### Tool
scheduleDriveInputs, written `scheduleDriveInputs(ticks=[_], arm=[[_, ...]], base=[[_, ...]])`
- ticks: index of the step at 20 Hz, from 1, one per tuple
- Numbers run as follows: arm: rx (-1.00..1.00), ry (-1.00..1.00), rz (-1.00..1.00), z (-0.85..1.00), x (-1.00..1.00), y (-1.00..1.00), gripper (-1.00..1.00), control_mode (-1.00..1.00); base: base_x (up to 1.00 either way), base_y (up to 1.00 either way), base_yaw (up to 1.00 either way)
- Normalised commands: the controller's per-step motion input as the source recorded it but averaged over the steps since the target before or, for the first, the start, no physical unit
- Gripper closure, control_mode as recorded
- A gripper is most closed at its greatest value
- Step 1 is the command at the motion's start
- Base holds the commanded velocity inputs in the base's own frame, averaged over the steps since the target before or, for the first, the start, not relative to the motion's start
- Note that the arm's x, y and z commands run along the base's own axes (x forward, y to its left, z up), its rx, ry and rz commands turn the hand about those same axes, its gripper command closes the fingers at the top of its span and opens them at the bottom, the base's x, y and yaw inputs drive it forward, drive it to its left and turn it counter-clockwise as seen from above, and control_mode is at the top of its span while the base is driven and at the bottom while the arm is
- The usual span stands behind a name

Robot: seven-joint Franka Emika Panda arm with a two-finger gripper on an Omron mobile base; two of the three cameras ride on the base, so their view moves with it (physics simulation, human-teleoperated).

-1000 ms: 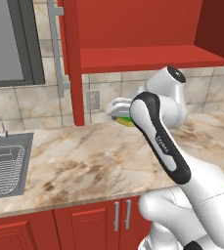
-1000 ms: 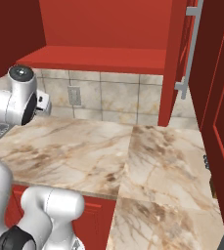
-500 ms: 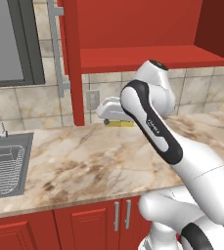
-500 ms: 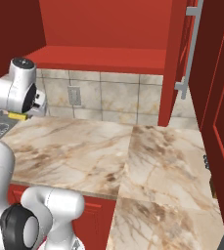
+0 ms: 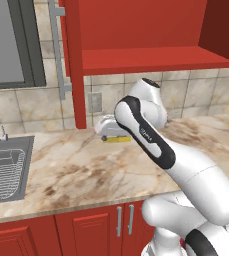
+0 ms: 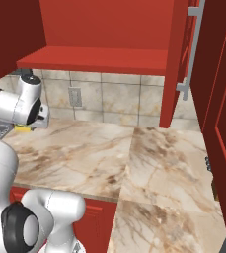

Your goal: Open the cabinet. Pick the sponge and place it next to the sink. Then close the cabinet.

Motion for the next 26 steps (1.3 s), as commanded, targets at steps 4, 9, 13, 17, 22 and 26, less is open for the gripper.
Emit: scheduleDriveInputs(ticks=[4,9,13,17,22,26], arm=[[0.00,0.00,0.07,-0.59,0.18,0.29,1.00,-1.00],[0.00,-0.01,0.07,-0.34,0.17,0.34,1.00,-1.00],[0.00,-0.02,0.08,-0.25,0.13,0.30,1.00,-1.00],[0.00,0.00,0.09,-0.17,0.04,0.26,1.00,-1.00],[0.00,0.00,0.09,-0.27,0.14,0.35,1.00,-1.00],[0.00,0.00,0.08,-0.29,0.15,0.39,1.00,-1.00]], base=[[0.00,0.00,0.00],[0.00,0.00,0.00],[0.00,0.00,0.00],[0.00,0.00,0.00],[0.00,0.00,0.00],[0.00,0.00,0.00]])
